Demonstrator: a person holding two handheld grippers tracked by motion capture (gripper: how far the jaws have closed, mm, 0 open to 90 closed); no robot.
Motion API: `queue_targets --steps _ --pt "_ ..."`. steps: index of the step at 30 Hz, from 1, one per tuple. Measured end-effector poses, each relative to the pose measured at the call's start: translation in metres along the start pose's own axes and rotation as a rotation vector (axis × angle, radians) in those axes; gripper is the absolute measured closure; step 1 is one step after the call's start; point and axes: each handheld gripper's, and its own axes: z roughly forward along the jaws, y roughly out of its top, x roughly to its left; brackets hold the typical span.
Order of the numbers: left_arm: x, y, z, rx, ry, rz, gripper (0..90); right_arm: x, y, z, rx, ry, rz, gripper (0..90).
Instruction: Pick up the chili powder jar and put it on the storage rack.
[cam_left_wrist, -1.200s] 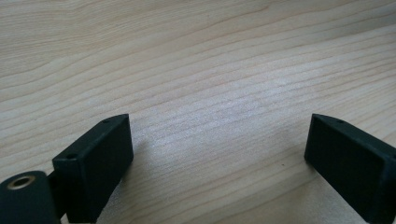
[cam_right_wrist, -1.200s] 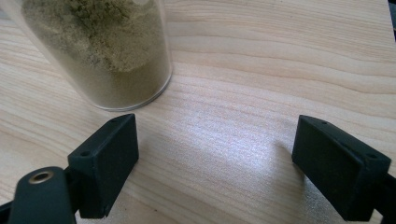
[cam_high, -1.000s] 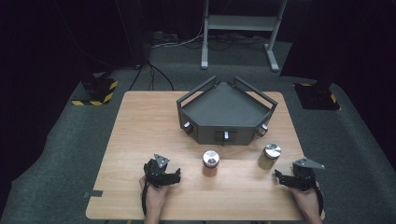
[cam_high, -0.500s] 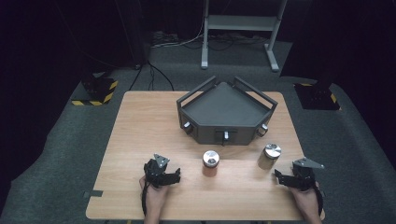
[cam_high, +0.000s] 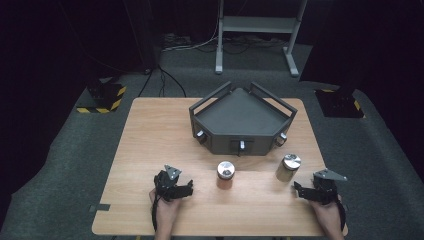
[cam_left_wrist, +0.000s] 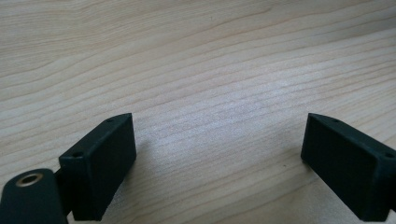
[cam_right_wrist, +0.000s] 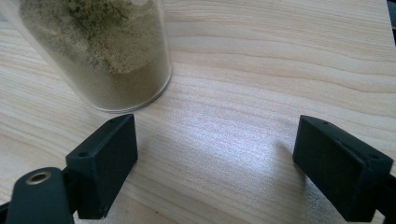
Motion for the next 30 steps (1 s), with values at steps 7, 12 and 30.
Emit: queue_targets --steps 7,12,30 --pt "-0.0013 0.0001 0.0002 0.0 0.003 -0.002 9.8 0.0001 0.0001 0.0 0.0 0.0 0.002 13.7" --pt "-0.0018 0.001 0.0004 0.005 0.002 0.0 9.0 0.0001 0.0001 0.0 0.0 0.0 0.001 13.7" --pt "0.0048 0.0007 -0.0023 -0.019 -0.064 0.02 5.4 0.0 0.0002 0.0 0.0 0.0 0.002 13.7"
